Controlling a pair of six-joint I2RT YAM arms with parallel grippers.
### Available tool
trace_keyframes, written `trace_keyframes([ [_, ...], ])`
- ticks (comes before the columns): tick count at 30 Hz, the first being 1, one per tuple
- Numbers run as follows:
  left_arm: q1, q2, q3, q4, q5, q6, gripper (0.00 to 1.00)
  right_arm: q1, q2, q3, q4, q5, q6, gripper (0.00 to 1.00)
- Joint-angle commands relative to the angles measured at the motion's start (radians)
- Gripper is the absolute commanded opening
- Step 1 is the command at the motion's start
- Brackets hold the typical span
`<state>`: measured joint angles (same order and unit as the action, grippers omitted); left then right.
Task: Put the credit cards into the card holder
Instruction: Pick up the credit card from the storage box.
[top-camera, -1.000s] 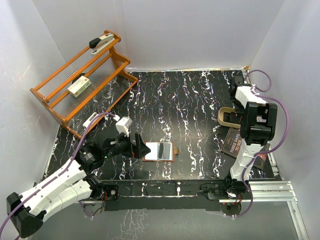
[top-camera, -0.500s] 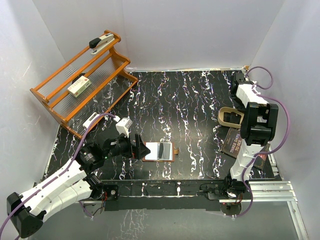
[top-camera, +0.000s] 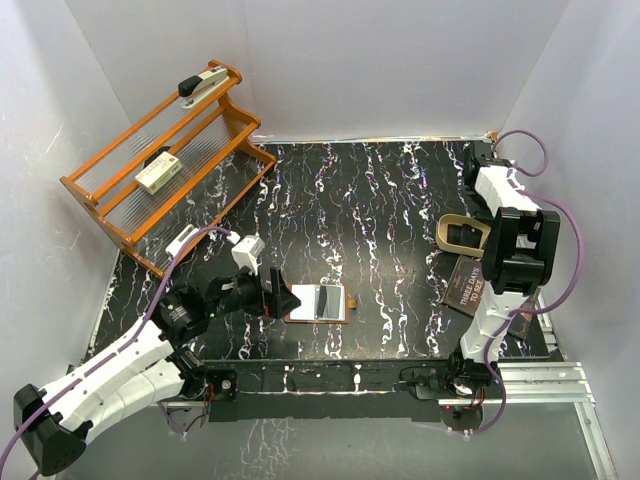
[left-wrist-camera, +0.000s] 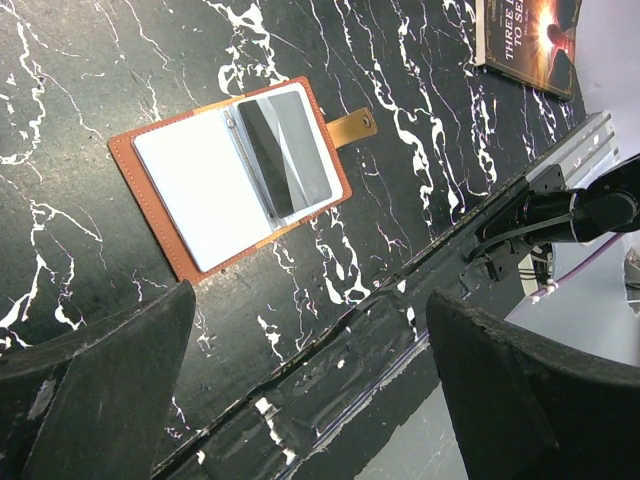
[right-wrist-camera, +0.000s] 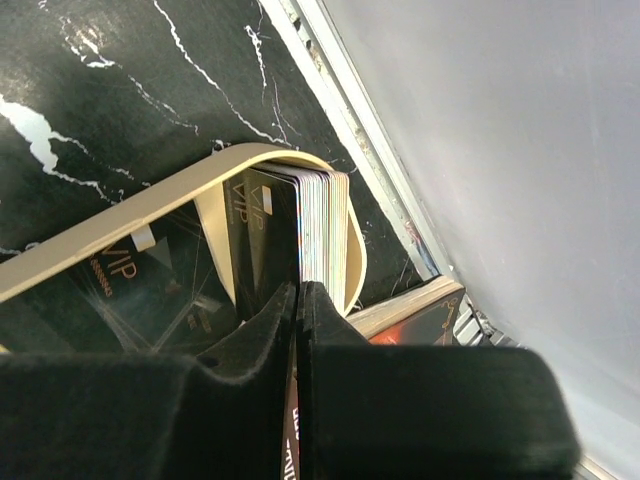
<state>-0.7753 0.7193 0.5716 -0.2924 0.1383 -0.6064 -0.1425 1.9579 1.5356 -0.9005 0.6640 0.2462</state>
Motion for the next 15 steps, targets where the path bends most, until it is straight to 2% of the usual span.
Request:
trace_keyframes([
  [1, 0.001, 0.002, 0.005, -0.016, -0.021, -0.002, 0.99, -0.001, -0.11, 0.063, -0.038, -0.013, 0.02, 0.0],
  [9, 0.001, 0.048, 0.033, -0.093, -0.102, -0.014, 0.99, 0.025, -0.247, 0.076, -0.057, -0.079, 0.029, 0.0],
  [15, 0.001, 0.149, 0.058, -0.126, -0.129, -0.032, 0.96, 0.081, -0.351, 0.065, -0.064, -0.155, 0.016, 0.0],
])
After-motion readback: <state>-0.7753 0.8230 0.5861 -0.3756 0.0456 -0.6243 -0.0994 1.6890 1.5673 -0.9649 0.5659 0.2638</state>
